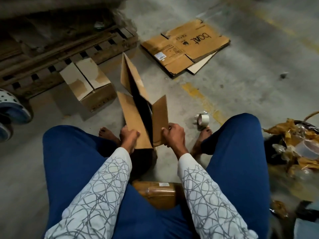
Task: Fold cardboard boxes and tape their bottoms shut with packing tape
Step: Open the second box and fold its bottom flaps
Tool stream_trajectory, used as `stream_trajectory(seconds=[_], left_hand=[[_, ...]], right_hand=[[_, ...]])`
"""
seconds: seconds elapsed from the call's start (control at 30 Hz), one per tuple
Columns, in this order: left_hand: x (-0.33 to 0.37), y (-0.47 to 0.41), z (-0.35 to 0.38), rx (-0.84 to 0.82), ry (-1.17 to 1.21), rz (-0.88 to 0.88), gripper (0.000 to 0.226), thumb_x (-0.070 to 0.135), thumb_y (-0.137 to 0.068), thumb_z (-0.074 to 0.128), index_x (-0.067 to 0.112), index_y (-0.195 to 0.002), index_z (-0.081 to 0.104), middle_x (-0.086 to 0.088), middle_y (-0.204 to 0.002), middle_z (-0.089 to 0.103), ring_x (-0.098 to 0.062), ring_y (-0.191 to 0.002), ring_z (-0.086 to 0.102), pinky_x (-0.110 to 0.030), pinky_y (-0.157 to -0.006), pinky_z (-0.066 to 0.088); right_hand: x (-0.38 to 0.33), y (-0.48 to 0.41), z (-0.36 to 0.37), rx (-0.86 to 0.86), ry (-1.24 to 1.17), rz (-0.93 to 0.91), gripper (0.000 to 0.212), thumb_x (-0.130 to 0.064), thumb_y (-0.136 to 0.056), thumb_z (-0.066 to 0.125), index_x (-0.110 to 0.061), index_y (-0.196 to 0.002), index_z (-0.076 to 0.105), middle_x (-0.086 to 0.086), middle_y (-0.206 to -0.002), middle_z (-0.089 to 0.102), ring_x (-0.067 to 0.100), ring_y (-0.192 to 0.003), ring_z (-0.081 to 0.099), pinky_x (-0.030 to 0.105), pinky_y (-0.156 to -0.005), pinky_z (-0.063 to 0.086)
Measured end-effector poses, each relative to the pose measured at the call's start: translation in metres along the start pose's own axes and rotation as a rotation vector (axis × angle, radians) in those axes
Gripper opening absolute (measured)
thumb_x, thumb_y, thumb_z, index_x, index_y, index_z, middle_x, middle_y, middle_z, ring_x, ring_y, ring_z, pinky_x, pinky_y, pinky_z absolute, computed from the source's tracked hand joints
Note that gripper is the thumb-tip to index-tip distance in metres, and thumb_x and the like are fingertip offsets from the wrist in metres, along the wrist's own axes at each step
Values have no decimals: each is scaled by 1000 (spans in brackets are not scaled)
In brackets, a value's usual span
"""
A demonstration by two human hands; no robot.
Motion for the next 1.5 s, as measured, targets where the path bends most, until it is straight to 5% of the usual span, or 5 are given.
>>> stream_trajectory(seconds=[0.2, 0.43, 0.7, 1.07, 1.5], left_hand=[[-4, -19, -3, 87, 414, -151, 50, -7, -80, 66, 3, -128, 54, -12, -111, 66, -30, -99, 66, -49, -89, 57], [-4, -17, -6, 21, 353, -124, 45, -6, -87, 63, 8, -129, 53, -7, -109, 65, -19, -90, 61, -36, -82, 55], [11, -9, -25, 76, 41, 15, 39, -8, -90, 57, 6, -126, 55, 2, -87, 53, -4, -72, 47, -13, -60, 42], [17, -15, -39, 84, -177, 80, 34, -1, -89, 61, 6, -122, 63, -6, -108, 65, -24, -98, 61, -25, -74, 46], [21, 10, 4, -128, -859, 335, 95, 10, -88, 64, 16, -160, 2, -22, -156, 28, -42, -135, 40, -47, -105, 38]], right_hand=[[30, 8, -24, 152, -365, 315, 17, -39, -84, 62, -25, -86, 52, 9, -94, 69, 31, -79, 73, 44, -68, 63], [17, 33, 21, -337, -997, 529, 20, -21, -103, 52, -3, -101, 59, 16, -73, 74, 21, -61, 71, 27, -54, 61], [19, 20, 45, -309, -265, 274, 66, -75, -80, 53, -13, -97, 70, 5, -96, 74, 23, -89, 70, 43, -84, 58], [-10, 6, 19, -49, 76, -16, 82, -74, -95, 10, -18, -107, 69, 11, -120, 62, 31, -119, 53, 62, -113, 22], [29, 13, 98, -620, 318, -358, 36, -41, -96, 64, -20, -125, 69, 5, -165, 24, 30, -155, 7, 47, -124, 10]])
Point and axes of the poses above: each hand's wrist, its own y-axis away from the middle knuckle, its own z-axis out of the palm, x = y × z, the point moved 7 cm from there along -y, towards the middle knuckle
